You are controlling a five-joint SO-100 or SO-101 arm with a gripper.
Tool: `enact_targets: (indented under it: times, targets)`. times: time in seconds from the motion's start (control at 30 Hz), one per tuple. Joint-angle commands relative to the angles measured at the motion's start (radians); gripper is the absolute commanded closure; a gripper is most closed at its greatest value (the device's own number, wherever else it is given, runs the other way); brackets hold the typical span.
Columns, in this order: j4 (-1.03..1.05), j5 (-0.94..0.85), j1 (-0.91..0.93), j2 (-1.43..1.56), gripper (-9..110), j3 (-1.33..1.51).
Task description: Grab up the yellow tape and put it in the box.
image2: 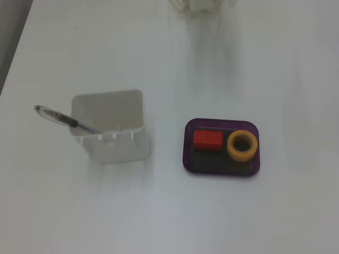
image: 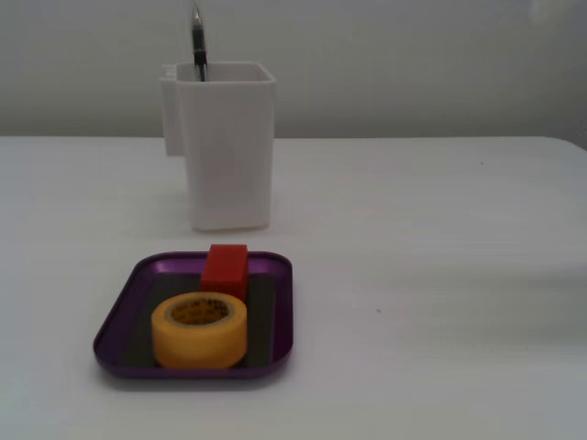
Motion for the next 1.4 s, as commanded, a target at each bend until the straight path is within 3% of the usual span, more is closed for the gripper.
enact_targets:
  times: [0.0,0.2,0.37,0.6,1.23,1.37]
  targets:
    - [-0.101,0.005,0.003,0.212,88,0.264]
    - [-0.272,0.003,0.005,0.561,88,0.657]
    - [-0.322,0.003,0.104,0.744,88,0.747]
    - [-0.318,0.008,0.239,0.775,87,0.933]
    - [-0.413,0.133,0.229,0.776,88,1.229]
    - [-0.414,0.146,0.227,0.776,100,1.235]
